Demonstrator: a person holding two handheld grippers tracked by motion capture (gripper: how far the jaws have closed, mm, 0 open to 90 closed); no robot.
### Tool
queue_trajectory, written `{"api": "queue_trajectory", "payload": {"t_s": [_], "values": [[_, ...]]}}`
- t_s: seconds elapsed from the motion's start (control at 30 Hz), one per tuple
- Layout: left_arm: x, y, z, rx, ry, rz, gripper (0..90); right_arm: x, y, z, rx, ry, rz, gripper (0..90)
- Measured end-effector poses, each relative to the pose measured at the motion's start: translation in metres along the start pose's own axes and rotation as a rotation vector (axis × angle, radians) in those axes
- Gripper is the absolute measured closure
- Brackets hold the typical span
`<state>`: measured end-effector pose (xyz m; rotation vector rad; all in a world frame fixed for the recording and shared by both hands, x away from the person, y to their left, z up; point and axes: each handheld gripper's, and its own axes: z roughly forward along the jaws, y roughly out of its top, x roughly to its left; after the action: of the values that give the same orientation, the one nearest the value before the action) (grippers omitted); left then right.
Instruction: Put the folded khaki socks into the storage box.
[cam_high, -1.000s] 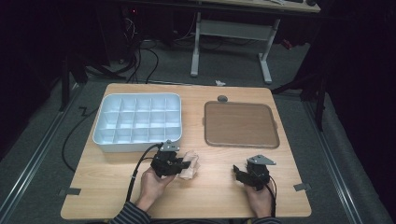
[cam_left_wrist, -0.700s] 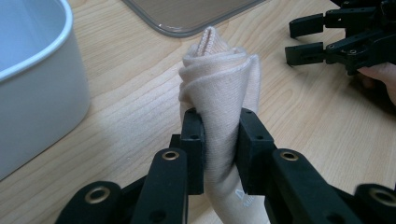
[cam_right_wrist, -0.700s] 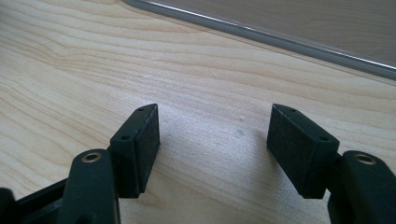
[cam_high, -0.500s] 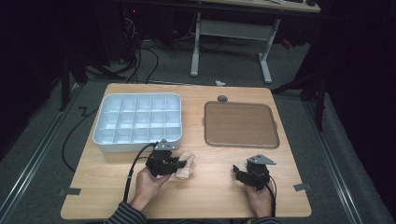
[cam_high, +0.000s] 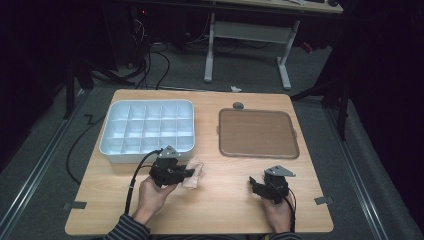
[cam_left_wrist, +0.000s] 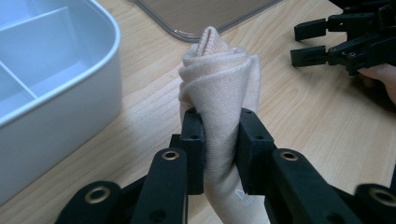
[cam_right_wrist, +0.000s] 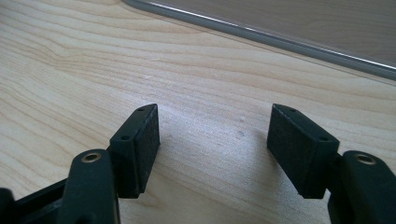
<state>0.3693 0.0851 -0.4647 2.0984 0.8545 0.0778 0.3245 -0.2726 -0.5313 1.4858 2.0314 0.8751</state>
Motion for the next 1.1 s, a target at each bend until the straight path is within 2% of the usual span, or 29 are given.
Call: {"api": "queue_trajectory", "payload": {"t_s": [0.27,0.4,1.1], "values": [[0.001,0.002,-0.004,0.002,0.001,0.011,75.2,0.000,0.000,0.000,0.000,0.000,0.000,34.3],[0.003,0.001,-0.006,-0.013,-0.045,-0.020,75.2,0.000,0.000,0.000,0.000,0.000,-0.001,34.3],[0.010,0.000,-0.026,-0.035,-0.004,-0.021,75.1,0.001,0.000,0.000,0.002,0.000,-0.013,33.3]]}}
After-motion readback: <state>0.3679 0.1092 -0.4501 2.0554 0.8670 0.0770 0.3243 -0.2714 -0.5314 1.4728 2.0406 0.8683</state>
